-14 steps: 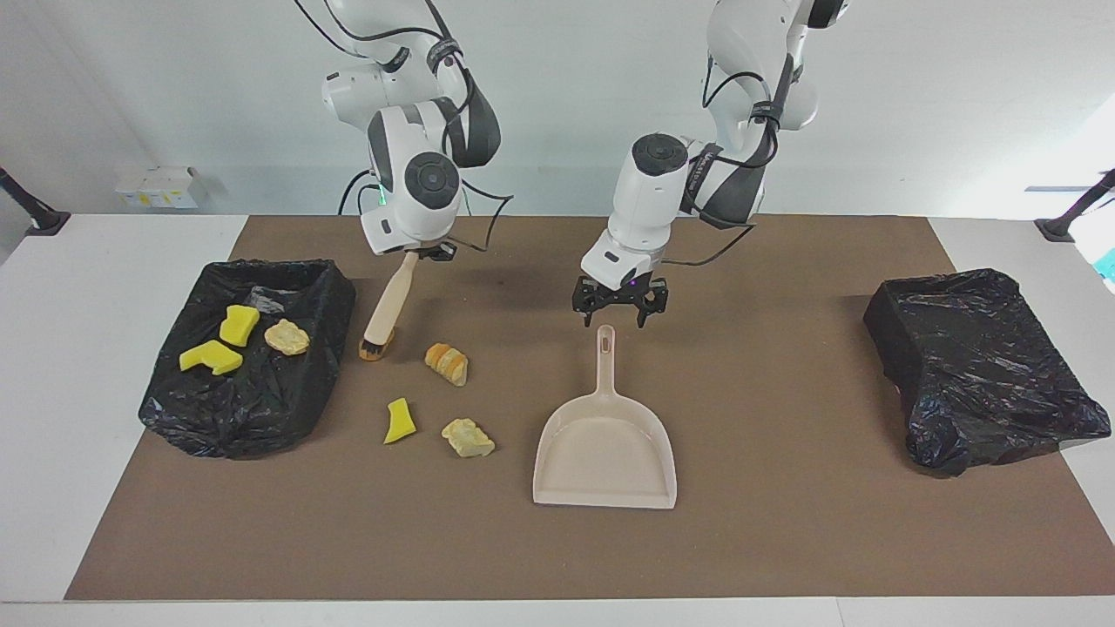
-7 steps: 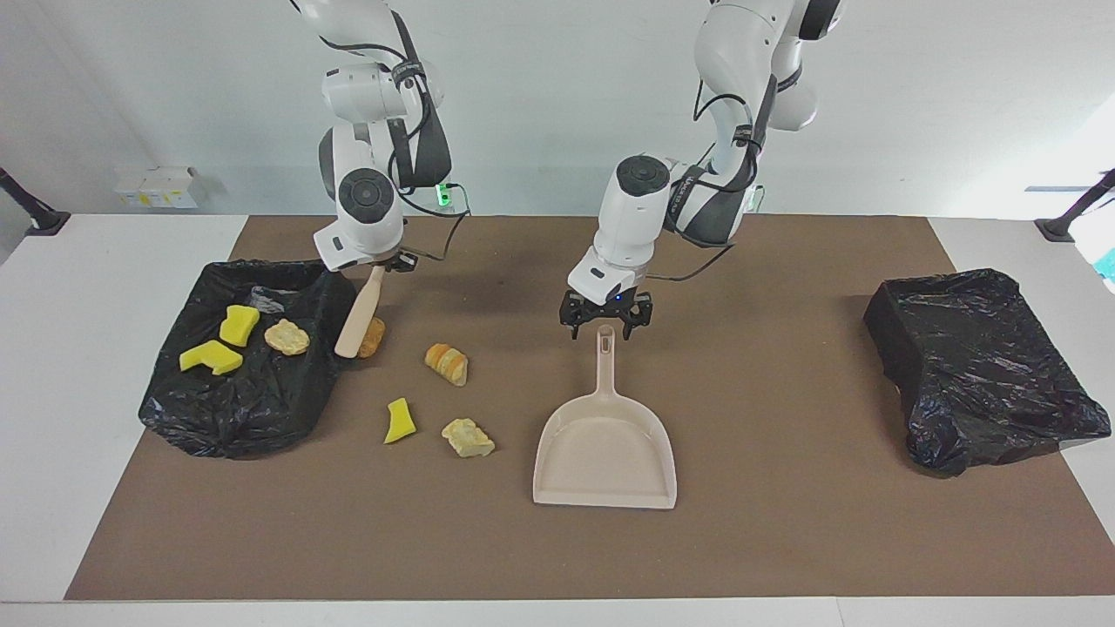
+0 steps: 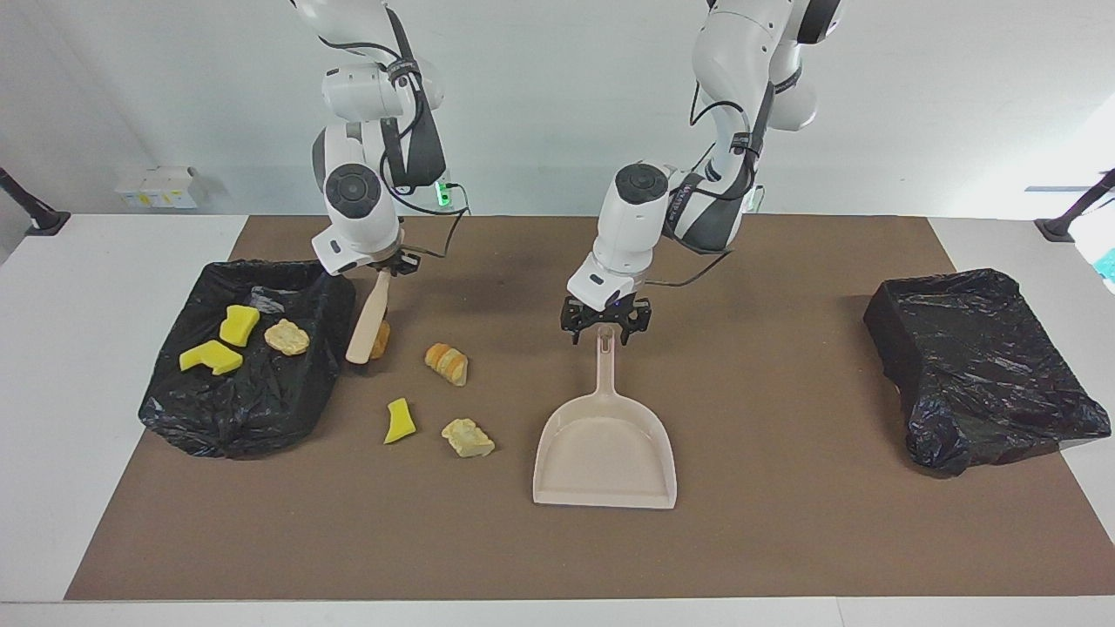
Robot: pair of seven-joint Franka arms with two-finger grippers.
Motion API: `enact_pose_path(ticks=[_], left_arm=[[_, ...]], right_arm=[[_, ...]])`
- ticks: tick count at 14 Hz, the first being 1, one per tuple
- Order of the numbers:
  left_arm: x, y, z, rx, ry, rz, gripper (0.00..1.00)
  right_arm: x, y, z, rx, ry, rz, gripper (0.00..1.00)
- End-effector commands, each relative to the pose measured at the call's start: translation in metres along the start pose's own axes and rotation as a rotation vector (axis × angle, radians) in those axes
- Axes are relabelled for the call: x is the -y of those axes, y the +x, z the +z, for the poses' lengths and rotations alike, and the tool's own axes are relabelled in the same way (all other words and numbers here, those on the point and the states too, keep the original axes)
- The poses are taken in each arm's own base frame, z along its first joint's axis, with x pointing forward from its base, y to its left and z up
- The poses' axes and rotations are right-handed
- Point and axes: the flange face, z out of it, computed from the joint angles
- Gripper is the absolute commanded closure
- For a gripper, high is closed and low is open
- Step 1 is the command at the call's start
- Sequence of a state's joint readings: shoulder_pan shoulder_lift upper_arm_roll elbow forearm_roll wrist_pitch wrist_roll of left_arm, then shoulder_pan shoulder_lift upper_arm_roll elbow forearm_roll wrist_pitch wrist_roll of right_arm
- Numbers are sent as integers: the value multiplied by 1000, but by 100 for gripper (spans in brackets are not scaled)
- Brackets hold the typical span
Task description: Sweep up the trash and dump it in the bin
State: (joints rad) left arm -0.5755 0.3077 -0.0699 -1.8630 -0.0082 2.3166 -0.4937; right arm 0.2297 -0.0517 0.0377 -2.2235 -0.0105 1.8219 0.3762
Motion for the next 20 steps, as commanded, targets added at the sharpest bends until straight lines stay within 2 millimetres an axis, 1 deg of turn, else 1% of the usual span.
enact_pose_path(ticks=[1, 2, 3, 4, 5, 7, 8, 9, 10, 11, 12, 13, 14, 16, 18, 19, 20], left_arm=[[4, 5, -3, -32, 41, 98, 100], [5, 6, -4, -39, 59, 171, 100], [11, 11, -7, -37, 66, 240, 100], [24, 19, -11, -40, 70, 306, 100], [34, 25, -12, -39, 75, 372, 100], [61, 36, -22, -23, 89, 463, 100], [70, 41, -29, -7, 96, 516, 100], [79, 45, -39, 13, 102, 592, 100], [91, 50, -48, 24, 107, 664, 100], [107, 53, -58, 36, 111, 730, 100], [118, 54, -67, 52, 111, 796, 100], [131, 54, -75, 69, 111, 845, 100], [143, 53, -82, 93, 107, 888, 100], [156, 50, -96, 125, 102, 994, 100], [171, 47, -100, 175, 86, 1087, 100], [182, 47, -100, 186, 80, 1130, 100], [185, 45, -99, 196, 74, 1180, 100]], right_arm=[[14, -3, -37, -15, 40, -67, 100], [13, -2, -56, -17, 44, -85, 100], [7, -1, -72, -23, 50, -95, 100], [1, 0, -81, -29, 54, -102, 100], [-8, 2, -85, -31, 45, -115, 100], [-23, 9, -84, -46, 38, -101, 100], [-36, 15, -79, -51, 19, -88, 100], [-44, 19, -70, -54, 4, -81, 100], [-45, 19, -56, -45, 2, -80, 100], [-49, 21, -47, -54, 8, -72, 100], [-61, 28, -47, -70, 19, -51, 100], [-65, 36, -50, -99, 17, -78, 100], [-69, 46, -52, -129, -1, -143, 100], [-67, 76, -55, -152, -55, -204, 100], [-61, 103, -61, -187, -109, -232, 100], [-58, 117, -61, -198, -152, -255, 100], [-55, 130, -59, -213, -178, -267, 100]])
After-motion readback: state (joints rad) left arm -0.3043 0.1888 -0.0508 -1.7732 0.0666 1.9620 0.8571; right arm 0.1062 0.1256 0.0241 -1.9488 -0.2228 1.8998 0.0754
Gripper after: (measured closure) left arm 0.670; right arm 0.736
